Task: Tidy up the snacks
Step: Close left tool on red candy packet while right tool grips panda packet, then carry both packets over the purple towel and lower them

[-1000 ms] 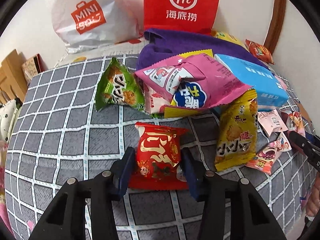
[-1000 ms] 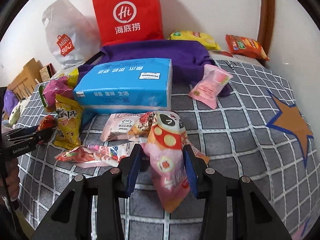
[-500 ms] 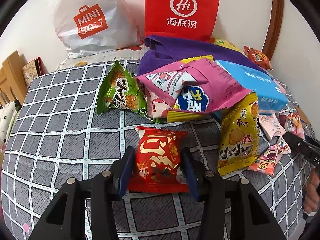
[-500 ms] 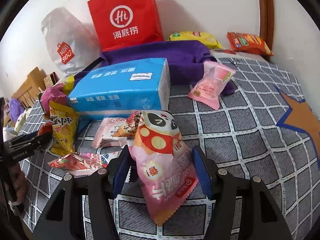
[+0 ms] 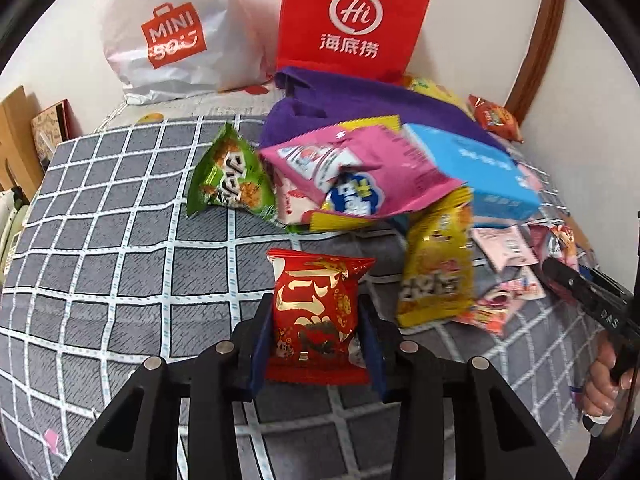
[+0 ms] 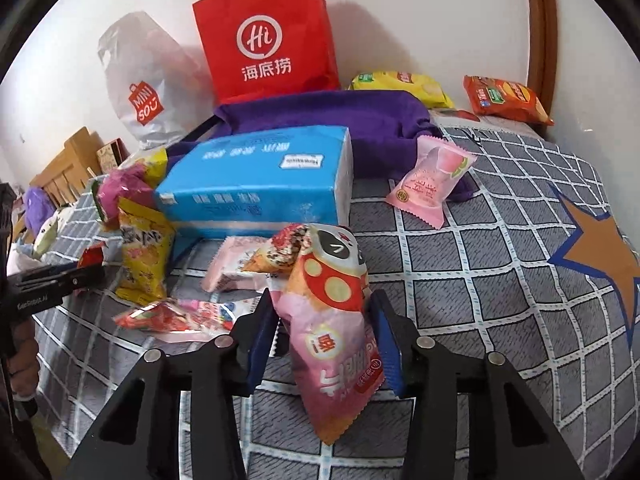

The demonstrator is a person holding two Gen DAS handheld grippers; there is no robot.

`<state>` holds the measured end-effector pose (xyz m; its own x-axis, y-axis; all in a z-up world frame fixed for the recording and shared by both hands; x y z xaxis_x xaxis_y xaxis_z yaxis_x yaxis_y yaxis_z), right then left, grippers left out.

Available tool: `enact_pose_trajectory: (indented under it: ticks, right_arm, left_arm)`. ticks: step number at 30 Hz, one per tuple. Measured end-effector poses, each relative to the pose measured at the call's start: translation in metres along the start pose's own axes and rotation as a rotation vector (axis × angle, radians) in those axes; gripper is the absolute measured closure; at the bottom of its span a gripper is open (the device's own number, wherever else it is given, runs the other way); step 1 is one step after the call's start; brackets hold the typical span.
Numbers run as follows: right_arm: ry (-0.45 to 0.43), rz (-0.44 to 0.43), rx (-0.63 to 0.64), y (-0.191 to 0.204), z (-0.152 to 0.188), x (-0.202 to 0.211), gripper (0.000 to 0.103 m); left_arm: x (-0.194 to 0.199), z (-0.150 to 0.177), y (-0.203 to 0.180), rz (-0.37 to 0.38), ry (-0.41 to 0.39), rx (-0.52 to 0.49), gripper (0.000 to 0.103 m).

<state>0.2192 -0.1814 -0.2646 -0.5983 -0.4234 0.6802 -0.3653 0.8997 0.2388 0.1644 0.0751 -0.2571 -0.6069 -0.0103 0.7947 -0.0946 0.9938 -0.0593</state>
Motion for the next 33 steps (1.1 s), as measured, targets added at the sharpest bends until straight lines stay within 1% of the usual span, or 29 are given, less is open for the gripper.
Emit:
enact_pose_trajectory:
  ticks: [3, 6, 8, 12, 18, 23, 26, 33]
  right_arm:
    - [-0.024, -0.022, 0.0, 0.007, -0.011, 0.015, 0.063]
    - [-0.042, -0.007, 0.027, 0.014, -0.022, 0.029, 0.063]
    - [-0.049, -0.012, 0.035, 0.02, -0.03, 0.038, 0.063]
    - [-0.064, -0.019, 0.053, 0.029, -0.05, 0.053, 0.063]
    - [-0.071, -0.023, 0.049, 0.033, -0.081, 0.062, 0.063]
    - [-0.085, -0.018, 0.054, 0.036, -0.113, 0.062, 0.063]
    - [-0.075, -0.007, 0.053, 0.036, -0.133, 0.054, 0.063]
    - [-0.069, 0.005, 0.061, 0.034, -0.179, 0.025, 0.063]
  left_arm:
    - [0.012, -0.005, -0.008, 0.018, -0.012, -0.009, 0.066]
    - [0.026, -0.012, -0.019, 0.046, -0.027, -0.015, 0.066]
    - [0.033, -0.018, -0.024, 0.054, -0.033, -0.024, 0.066]
    - [0.045, -0.035, -0.039, 0.057, -0.055, -0.056, 0.065]
    - [0.057, -0.068, -0.06, 0.117, -0.073, -0.064, 0.065]
    - [0.058, -0.099, -0.077, 0.143, -0.083, -0.082, 0.065]
    - [0.056, -0.118, -0.083, 0.157, -0.087, -0.087, 0.065]
    - [0.046, -0.165, -0.079, 0.14, -0.108, -0.077, 0.065]
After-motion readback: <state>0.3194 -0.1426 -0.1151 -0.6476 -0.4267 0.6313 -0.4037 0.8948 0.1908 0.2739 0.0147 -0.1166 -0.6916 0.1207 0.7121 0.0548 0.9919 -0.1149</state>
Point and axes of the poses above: each gripper's, at about its wrist camera, not at the fingertips, and x roughly against the way its jaws point, y to its left, z to its underside, the point moved 10 cm from there along -x, roughly the way its jaws point, and after that the axes turned 6 degrees about -z, right-handed, at the moved point
